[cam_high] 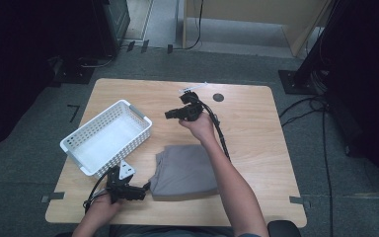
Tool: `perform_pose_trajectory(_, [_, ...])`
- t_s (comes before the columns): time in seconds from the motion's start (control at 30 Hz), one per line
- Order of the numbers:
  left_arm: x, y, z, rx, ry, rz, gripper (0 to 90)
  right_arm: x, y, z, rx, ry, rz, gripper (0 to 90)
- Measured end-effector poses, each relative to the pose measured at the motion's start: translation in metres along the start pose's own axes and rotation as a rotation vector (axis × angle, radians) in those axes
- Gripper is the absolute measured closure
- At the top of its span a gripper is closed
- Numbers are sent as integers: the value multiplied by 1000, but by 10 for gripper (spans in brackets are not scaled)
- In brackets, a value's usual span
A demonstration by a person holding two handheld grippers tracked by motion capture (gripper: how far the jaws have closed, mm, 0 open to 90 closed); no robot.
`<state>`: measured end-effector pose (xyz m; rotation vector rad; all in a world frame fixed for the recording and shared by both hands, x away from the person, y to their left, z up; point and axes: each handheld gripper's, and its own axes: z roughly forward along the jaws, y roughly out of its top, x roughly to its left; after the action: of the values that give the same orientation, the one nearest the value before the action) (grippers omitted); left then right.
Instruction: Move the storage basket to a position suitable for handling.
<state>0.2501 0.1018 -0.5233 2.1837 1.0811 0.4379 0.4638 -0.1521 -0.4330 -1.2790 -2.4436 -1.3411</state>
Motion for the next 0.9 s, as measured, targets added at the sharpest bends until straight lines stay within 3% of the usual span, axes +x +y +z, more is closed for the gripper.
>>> perform_pose_trajectory(0.23, [0,0,0,-1,0,-1,0,4,17,21,1,18,-5,679])
perform_pose_trajectory(0.5, [0,0,0,-2,0,-2,0,9,35,49,24,7,-12,644])
perform_pose_trajectory(0.7, [0,0,0,-4,0,-3,0,15,45,73,22,49,35,633])
perform_pose_trajectory(0.9, [0,0,0,-4,1,-3,0,31,56,96,73,22,-30,615])
